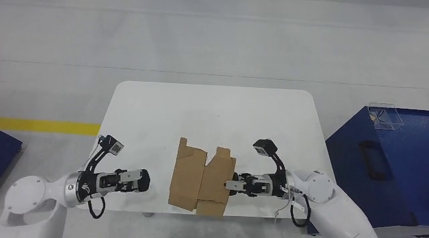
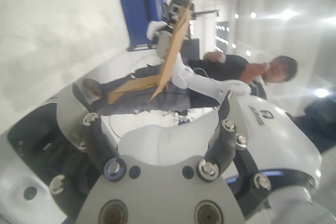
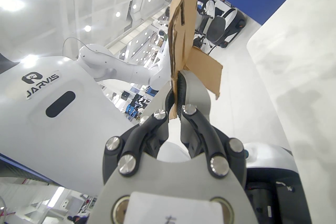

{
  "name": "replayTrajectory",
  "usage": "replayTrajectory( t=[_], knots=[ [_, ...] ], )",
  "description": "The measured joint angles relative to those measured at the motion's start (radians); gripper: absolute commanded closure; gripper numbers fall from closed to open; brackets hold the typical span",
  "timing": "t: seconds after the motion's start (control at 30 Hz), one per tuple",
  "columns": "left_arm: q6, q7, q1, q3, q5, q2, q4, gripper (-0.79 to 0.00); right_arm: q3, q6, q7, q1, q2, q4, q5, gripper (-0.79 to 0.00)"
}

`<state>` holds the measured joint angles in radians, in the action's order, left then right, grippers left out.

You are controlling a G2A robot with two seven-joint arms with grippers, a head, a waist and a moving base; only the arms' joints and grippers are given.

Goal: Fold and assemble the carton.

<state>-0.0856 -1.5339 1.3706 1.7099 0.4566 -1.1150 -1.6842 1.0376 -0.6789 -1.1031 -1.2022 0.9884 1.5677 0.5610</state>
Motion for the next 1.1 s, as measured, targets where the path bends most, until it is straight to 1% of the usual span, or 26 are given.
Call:
replayTrajectory(
  t=[0.03, 0.07, 0.1, 0.13, 0.17, 0.23, 0.27, 0.3, 0.53, 0.67, 0.7, 0.73, 0.8, 1.1],
  knots=[
    [-0.027, -0.005, -0.003, -0.015, -0.004, 0.001, 0.007, -0.785, -0.012, 0.004, -0.010, 0.004, 0.003, -0.004, 0.011, 0.000],
    [-0.046, -0.004, 0.000, -0.025, -0.014, 0.002, 0.007, -0.757, -0.023, 0.007, -0.016, 0.007, 0.006, -0.007, 0.017, 0.000],
    [-0.062, -0.003, 0.004, -0.034, -0.022, 0.003, 0.004, -0.677, -0.033, 0.008, -0.022, 0.010, 0.008, -0.009, 0.023, 0.000],
    [-0.077, 0.000, 0.012, -0.045, -0.030, 0.003, -0.001, -0.631, -0.045, 0.006, -0.029, 0.013, 0.012, -0.014, 0.029, 0.000],
    [-0.086, 0.004, 0.018, -0.053, -0.037, 0.004, -0.006, -0.520, -0.053, 0.003, -0.032, 0.016, 0.014, -0.019, 0.030, 0.000],
    [-0.103, 0.019, 0.031, -0.069, -0.050, 0.005, -0.021, -0.240, -0.071, -0.003, -0.034, 0.024, 0.020, -0.029, 0.023, 0.000],
    [-0.109, 0.028, 0.037, -0.074, -0.053, 0.006, -0.027, -0.135, -0.077, -0.004, -0.034, 0.028, 0.022, -0.032, 0.019, 0.000],
    [-0.114, 0.035, 0.042, -0.079, -0.055, 0.006, -0.032, 0.000, -0.083, -0.005, -0.034, 0.032, 0.025, -0.034, 0.014, 0.000],
    [-0.113, 0.057, 0.057, -0.102, -0.063, 0.015, -0.056, 0.000, -0.098, -0.001, -0.027, 0.046, 0.033, -0.046, -0.010, 0.000],
    [-0.108, 0.039, 0.062, -0.114, -0.062, 0.020, -0.066, 0.000, -0.098, -0.002, -0.022, 0.044, 0.035, -0.053, -0.012, 0.000],
    [-0.095, 0.025, 0.061, -0.116, -0.053, 0.022, -0.062, 0.000, -0.098, 0.001, -0.021, 0.044, 0.036, -0.055, -0.010, -0.474],
    [-0.070, 0.010, 0.057, -0.112, -0.045, 0.025, -0.056, 0.000, -0.100, 0.010, -0.023, 0.043, 0.036, -0.056, -0.010, -0.785],
    [-0.057, 0.007, 0.054, -0.109, -0.045, 0.027, -0.052, 0.000, -0.101, 0.014, -0.024, 0.043, 0.036, -0.057, -0.009, -0.785],
    [-0.068, 0.020, 0.054, -0.108, -0.036, 0.025, -0.056, 0.000, -0.097, 0.017, -0.016, 0.043, 0.036, -0.053, -0.013, -0.785]
  ],
)
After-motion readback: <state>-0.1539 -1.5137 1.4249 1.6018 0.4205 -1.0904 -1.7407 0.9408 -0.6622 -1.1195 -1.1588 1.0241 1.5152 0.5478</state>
